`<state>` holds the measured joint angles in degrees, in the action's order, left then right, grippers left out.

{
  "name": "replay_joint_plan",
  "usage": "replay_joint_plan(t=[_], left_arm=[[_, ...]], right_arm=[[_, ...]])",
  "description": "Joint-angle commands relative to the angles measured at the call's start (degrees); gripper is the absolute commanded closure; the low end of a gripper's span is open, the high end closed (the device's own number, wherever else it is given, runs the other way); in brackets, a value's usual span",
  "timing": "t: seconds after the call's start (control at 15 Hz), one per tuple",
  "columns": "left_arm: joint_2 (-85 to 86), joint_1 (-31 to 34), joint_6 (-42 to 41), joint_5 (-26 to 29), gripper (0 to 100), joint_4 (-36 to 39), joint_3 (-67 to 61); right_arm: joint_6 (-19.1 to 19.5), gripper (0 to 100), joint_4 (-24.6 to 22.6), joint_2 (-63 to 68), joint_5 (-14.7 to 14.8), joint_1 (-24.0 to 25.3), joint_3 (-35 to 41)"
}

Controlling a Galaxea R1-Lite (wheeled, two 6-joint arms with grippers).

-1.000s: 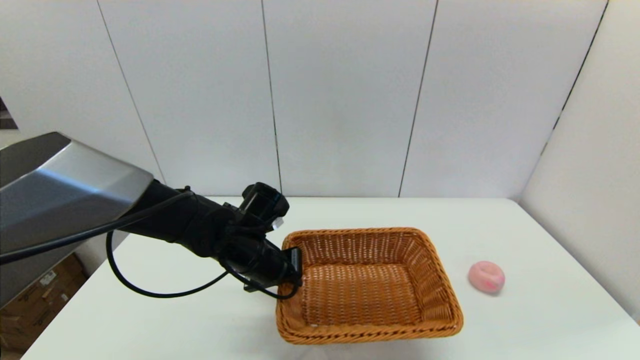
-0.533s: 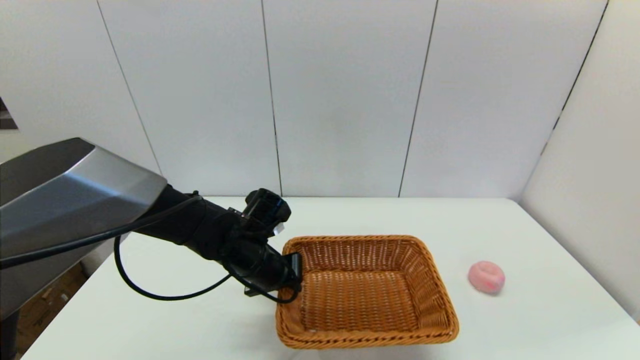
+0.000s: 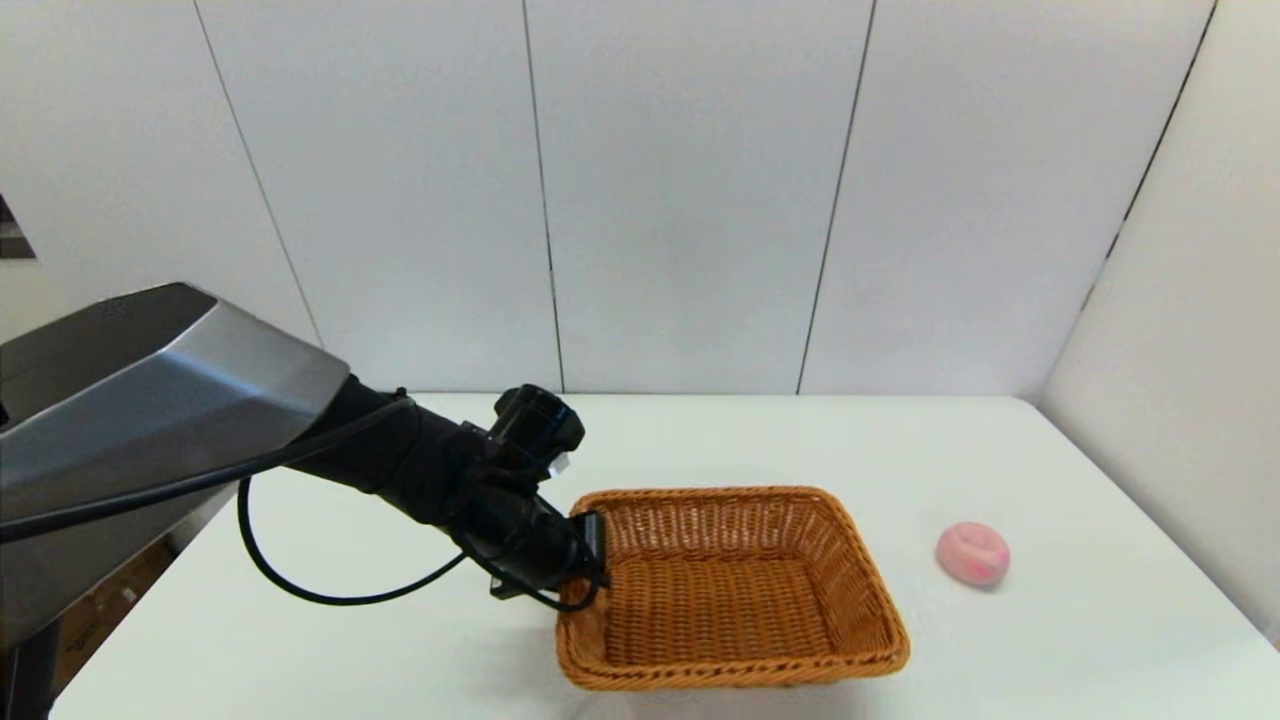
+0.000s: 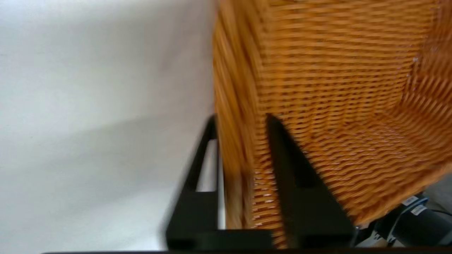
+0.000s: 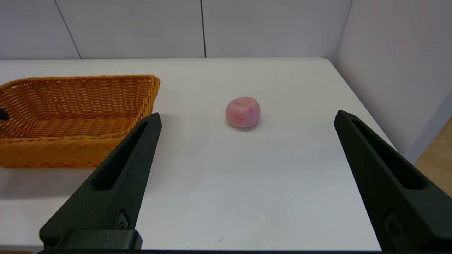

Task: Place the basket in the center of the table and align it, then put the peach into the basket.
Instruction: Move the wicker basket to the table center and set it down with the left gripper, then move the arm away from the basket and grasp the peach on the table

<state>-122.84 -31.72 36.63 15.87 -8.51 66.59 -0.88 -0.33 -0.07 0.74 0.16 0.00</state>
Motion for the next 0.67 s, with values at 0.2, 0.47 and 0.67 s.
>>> replay_joint_plan(t=[0.2,0.47,0.67], left_arm=[[4.9,1.1,-0.4,0.0,0,-0.3,-0.2],[23.1,5.9,-5.0,-0.2,0,-7.0,-0.5],[37.3,11.6,-6.6,-0.5,0,-12.1,-0.5]], right_arm=[[0.0,0,0.0,0.0,0.0,0.0,0.0],[0.0,0,0.0,0.0,0.0,0.0,0.0],[0.0,0,0.0,0.0,0.0,0.0,0.0]])
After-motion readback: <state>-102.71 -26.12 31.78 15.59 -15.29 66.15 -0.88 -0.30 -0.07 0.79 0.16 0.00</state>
